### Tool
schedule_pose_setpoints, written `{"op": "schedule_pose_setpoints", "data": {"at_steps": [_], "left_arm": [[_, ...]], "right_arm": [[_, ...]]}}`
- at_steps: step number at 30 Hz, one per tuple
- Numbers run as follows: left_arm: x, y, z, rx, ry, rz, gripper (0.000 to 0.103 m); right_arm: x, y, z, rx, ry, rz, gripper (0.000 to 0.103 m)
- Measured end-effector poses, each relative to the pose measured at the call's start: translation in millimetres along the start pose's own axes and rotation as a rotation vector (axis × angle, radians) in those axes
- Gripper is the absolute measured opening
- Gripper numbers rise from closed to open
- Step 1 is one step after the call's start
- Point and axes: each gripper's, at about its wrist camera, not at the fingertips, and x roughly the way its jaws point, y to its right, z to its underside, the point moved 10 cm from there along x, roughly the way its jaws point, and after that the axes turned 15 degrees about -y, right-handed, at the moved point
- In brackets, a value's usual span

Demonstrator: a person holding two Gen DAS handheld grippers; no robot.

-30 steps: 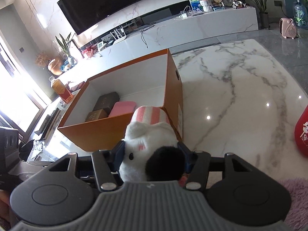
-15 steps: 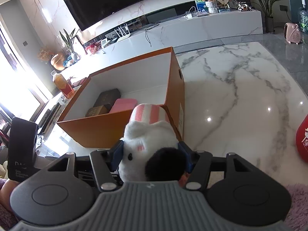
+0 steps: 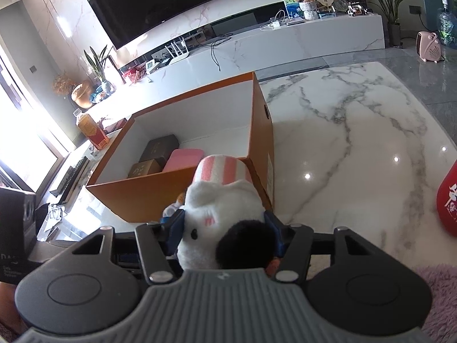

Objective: Organize objects
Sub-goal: 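Lift both plush toys and carry them over the orange box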

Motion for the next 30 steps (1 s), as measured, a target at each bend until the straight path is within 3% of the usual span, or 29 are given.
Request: {"op": "schedule_pose_setpoints", "data": {"at_steps": [7, 13, 17, 25, 30], "left_arm": [[-54, -5, 2, -0.022, 0.093, 0.052, 0.053], [-98, -9, -25, -0.035, 0.201, 0.069, 0.053], [-119, -15, -48, -0.022, 0.254, 0.037, 0.053], [-141, -26, -101, -0.022, 0.342, 0.017, 0.053], [-123, -36, -126, -0.027, 0.325, -0.022, 0.053]], "right_arm": [[-18, -19, -8, -0.037, 0.041, -0.019, 0.06], [-28, -41, -28, -0.103, 0.066, -0.026, 0.06], [-34, -56, -51, -0.167, 0.093, 0.015, 0.06], [-29, -71, -99, -0.254, 0.143, 0.13, 0.06], [-13, -68, -124, -0.267, 0.133, 0.182, 0.06]]}}
